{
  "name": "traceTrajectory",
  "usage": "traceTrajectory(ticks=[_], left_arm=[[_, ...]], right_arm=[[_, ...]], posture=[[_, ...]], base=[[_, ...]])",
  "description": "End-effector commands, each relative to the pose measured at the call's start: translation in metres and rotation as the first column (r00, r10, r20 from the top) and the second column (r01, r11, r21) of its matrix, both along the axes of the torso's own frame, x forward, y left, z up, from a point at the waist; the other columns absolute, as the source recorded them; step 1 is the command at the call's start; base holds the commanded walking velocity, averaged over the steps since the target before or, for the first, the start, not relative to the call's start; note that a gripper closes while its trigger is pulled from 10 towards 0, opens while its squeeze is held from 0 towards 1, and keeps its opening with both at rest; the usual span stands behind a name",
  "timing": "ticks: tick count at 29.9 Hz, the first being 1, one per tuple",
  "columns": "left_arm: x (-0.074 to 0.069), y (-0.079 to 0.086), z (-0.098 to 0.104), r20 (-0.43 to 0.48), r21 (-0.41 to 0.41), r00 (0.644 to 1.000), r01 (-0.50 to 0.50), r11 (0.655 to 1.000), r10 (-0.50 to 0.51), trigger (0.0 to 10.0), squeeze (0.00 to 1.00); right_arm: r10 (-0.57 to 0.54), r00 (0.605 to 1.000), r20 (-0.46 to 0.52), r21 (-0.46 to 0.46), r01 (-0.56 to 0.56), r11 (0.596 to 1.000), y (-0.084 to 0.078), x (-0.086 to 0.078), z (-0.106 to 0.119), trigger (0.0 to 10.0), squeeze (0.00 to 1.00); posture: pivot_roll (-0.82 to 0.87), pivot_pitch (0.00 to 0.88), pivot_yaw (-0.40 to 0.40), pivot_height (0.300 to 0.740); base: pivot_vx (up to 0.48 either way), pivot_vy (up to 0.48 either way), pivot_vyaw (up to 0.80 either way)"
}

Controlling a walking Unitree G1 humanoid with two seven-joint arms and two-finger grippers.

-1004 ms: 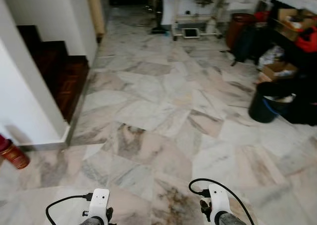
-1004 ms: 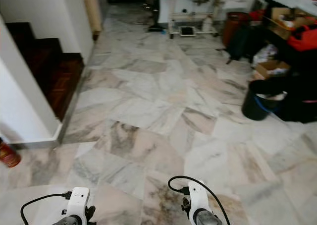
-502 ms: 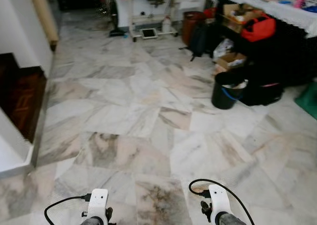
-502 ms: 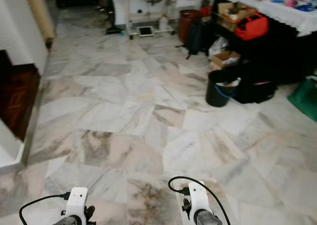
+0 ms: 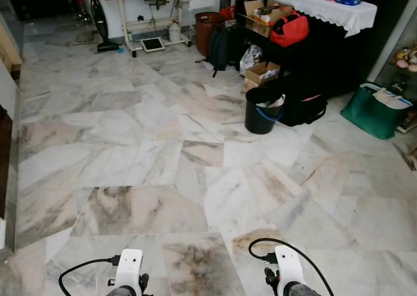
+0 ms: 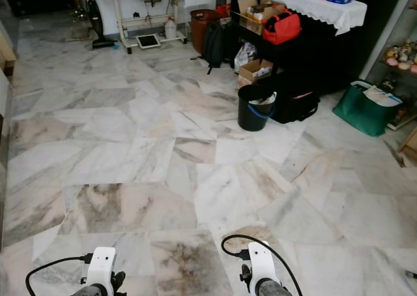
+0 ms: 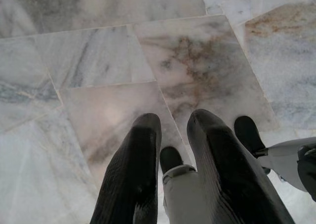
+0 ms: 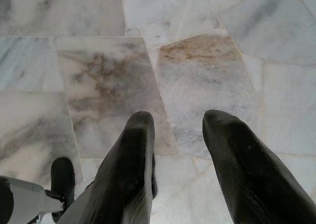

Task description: Setting the table

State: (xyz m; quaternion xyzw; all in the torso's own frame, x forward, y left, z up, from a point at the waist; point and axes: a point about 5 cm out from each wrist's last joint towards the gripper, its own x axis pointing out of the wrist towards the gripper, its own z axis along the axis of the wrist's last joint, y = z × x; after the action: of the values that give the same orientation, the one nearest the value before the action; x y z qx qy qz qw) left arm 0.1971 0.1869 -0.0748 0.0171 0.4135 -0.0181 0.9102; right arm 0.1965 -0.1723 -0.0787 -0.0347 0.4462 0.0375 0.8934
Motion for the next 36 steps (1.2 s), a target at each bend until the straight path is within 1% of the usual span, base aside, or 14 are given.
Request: traceTrajectory(ticks=[1, 12, 17, 22, 36], left_arm=[[-0.0012, 0.0016, -0.0002, 0.002, 0.017, 1.0, 0.02, 1.0, -0.021, 10.0, 0.0], [0.0007, 0.0007, 0.0007, 0.007, 0.015, 1.0, 0.025, 1.0, -0.025, 10.0, 0.0], [-0.0004, -0.0003, 0.0, 0.003, 0.028, 0.999, 0.04, 0.999, -0.04, 10.0, 0.0], [-0.0027, -0.0005, -0.0014, -0.006, 0.025, 1.0, 0.031, 0.999, -0.031, 10.0, 0.0], [0.0019, 0.0021, 0.0015, 0.012, 0.026, 1.0, 0.008, 1.0, -0.009, 10.0, 0.0]], right_arm=[[0.001, 1.0, -0.002, -0.002, -0.001, 1.0, 0.0006, -0.0004, -0.0003, 10.0, 0.0], [0.004, 1.0, 0.0, 0.001, -0.004, 1.0, 0.0029, 0.0001, -0.0002, 10.0, 0.0], [0.01, 1.0, -0.007, -0.003, -0.01, 1.0, 0.0022, -0.0019, -0.0012, 10.0, 0.0], [0.013, 1.0, -0.008, -0.004, -0.013, 1.0, 0.0019, -0.0016, -0.001, 10.0, 0.0], [-0.004, 1.0, 0.002, 0.001, 0.004, 1.0, 0.0024, 0.0034, 0.0014, 10.0, 0.0]], posture=[[-0.01, 0.0, 0.009, 0.728], [-0.01, 0.0, 0.006, 0.728], [-0.01, 0.0, 0.001, 0.728], [-0.01, 0.0, 0.0, 0.728], [0.01, 0.0, -0.005, 0.728]], base=[[0.0, -0.285, -0.76], [0.0, -0.026, -0.75], [0.0, -0.48, -0.75], [0.0, 0.0, -0.75], [0.0, 0.0, -0.75]])
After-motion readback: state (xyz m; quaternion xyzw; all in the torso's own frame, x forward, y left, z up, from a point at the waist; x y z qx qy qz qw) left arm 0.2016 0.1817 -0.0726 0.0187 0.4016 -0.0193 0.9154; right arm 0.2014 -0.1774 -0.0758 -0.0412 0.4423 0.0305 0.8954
